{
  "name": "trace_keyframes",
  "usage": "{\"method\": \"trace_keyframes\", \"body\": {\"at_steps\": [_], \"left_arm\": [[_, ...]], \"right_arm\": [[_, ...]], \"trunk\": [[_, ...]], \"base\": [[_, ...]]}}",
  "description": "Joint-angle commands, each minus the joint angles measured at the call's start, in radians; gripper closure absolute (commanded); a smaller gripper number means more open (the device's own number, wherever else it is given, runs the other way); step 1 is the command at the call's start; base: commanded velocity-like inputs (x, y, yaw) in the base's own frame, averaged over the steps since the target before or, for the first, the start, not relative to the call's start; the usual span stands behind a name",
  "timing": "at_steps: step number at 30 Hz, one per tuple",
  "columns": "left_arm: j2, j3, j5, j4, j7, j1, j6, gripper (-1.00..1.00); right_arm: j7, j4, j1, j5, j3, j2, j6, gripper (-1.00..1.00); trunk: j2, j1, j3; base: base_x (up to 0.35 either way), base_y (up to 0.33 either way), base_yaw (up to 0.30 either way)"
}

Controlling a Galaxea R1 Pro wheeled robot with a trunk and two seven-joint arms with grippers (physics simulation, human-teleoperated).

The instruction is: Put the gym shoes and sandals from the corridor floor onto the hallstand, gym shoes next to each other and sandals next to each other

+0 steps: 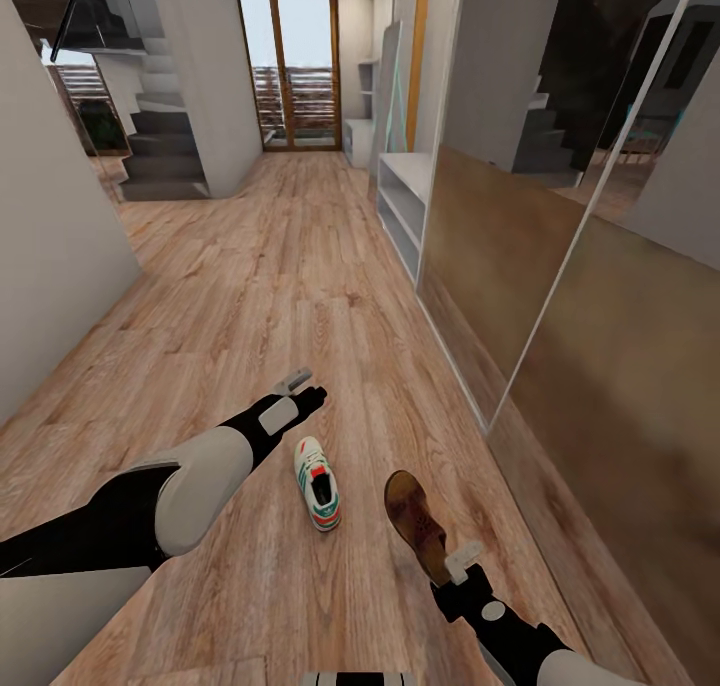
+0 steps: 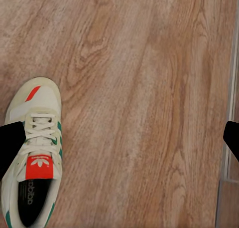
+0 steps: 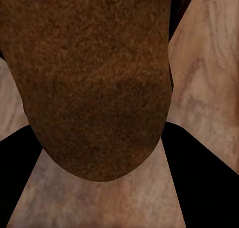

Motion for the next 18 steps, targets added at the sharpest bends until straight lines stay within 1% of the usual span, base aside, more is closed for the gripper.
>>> {"method": "trace_keyframes", "body": {"at_steps": [1, 6, 12, 18], "left_arm": [[0.0, 0.008, -0.004, -0.002, 0.005, 0.0, 0.005, -1.0], [0.0, 0.008, -0.003, -0.002, 0.005, 0.002, 0.006, -1.0], [0.0, 0.008, 0.006, -0.002, 0.008, 0.029, 0.009, -1.0], [0.0, 0.009, 0.007, -0.002, 0.015, 0.035, 0.008, -1.0]], "right_arm": [[-0.002, 0.001, -0.001, 0.003, 0.002, 0.0, -0.003, 1.0], [-0.002, 0.001, 0.0, 0.004, 0.002, 0.0, -0.003, 1.0], [-0.003, 0.001, 0.0, 0.004, 0.002, 0.0, -0.003, 1.0], [-0.008, 0.0, 0.0, 0.005, 0.001, -0.002, -0.01, 1.0]], "trunk": [[0.0, 0.0, -0.001], [0.0, 0.0, -0.001], [0.0, 0.0, -0.001], [0.0, 0.0, -0.001]], "base": [[0.0, 0.0, 0.003], [0.0, 0.0, 0.001], [0.0, 0.0, 0.0], [0.0, 0.0, 0.0]]}}
